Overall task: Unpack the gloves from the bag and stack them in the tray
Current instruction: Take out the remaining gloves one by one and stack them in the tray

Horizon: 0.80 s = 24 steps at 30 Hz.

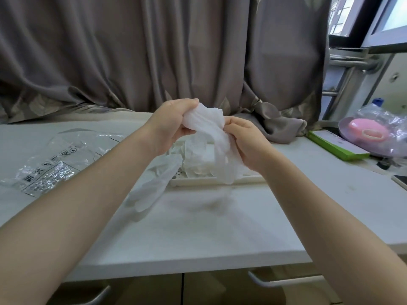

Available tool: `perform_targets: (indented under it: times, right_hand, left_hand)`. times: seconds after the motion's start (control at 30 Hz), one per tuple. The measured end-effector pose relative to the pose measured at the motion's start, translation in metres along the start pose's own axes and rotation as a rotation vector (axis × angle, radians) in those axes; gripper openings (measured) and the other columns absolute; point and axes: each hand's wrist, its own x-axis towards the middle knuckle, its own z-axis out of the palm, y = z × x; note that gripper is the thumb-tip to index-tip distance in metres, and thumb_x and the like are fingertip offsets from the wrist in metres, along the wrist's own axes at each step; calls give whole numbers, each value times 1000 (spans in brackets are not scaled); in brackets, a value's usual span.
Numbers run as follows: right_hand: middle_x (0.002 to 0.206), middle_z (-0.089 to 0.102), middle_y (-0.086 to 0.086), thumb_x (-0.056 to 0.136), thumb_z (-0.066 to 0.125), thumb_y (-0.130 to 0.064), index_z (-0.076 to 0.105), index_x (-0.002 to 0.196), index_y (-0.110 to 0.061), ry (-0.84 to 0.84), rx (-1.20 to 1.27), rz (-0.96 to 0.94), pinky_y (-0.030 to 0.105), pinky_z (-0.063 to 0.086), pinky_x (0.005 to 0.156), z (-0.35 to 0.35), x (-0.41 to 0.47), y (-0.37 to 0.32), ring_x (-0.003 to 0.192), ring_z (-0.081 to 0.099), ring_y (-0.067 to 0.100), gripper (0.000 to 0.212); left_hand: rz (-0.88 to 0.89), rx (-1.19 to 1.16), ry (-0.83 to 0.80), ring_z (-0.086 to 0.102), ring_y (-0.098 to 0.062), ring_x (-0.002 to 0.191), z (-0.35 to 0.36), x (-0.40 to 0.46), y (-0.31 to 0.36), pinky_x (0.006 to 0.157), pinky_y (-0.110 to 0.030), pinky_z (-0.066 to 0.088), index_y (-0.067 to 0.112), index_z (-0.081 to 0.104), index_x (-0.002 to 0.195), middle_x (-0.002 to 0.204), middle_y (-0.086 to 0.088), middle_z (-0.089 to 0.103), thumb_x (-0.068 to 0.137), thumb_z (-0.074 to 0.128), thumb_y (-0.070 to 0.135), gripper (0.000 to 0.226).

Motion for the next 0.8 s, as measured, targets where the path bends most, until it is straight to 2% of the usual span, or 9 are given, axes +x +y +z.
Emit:
perform_targets:
  times: [0.1,0.2,0.33,0.43,0.57,0.63,0.7,0.77,0.8]
  right_hand:
    - [69,54,2,98,48,-21,63,96,0,-39,-181,-60,24,37,52,-7,-7,-1,57,47,13,26]
    - [60,61,-10,91,58,-14,62,83,-13,-174,-239,-53,18,43,49,-19,-14,-4,51,55,4,9]
    - [69,64,1,84,59,-6,67,74,-11,-187,-323,-1,29,47,63,-29,-9,0,64,59,16,13]
    - [71,62,8,81,45,1,68,77,-5,-144,-282,92,31,47,62,-35,-5,2,62,57,21,24]
    - [73,62,12,86,35,9,66,84,-4,-120,-251,165,32,55,59,-45,-3,4,58,60,23,33]
    - [71,65,13,86,35,8,66,85,-2,-123,-263,227,34,56,57,-56,-2,6,56,64,23,33]
    - [68,62,11,90,42,2,65,86,-2,-111,-338,215,27,47,47,-68,1,10,54,59,23,24]
    - [64,52,6,92,54,-12,63,79,-10,-51,-399,146,28,31,49,-81,4,15,54,45,19,16]
    - [62,49,3,92,57,-18,60,74,-13,0,-398,124,27,29,49,-88,7,18,53,41,16,19]
  left_hand:
    - [16,-10,41,60,-19,91,-3,5,-5,87,-34,51,8,61,89,93,-9,62,97,46,20,22]
    - [8,15,63,61,-17,85,-8,7,-12,85,-33,54,11,57,80,86,-5,64,97,47,24,24]
    - [16,72,30,62,-12,72,-12,9,-15,75,-27,55,11,56,76,77,-1,65,98,46,23,27]
    - [-7,95,6,61,-17,79,-13,12,-15,84,-34,51,8,60,85,81,-5,65,97,47,19,21]
    - [-79,125,-62,48,-17,69,-10,14,-16,64,-24,46,2,63,86,74,-7,53,94,48,11,19]
    - [-151,146,-52,44,-24,75,-5,18,-18,71,-30,44,3,57,89,75,-11,48,91,42,8,15]
    - [-227,120,-29,41,-24,73,2,21,-22,72,-34,41,7,50,86,72,-10,47,86,35,10,15]
    - [-268,95,-17,36,-16,54,13,23,-24,60,-30,35,10,45,71,57,-4,44,82,36,14,14]
    - [-283,122,-21,33,-14,48,19,24,-25,57,-28,32,13,44,67,52,0,43,83,39,19,18]
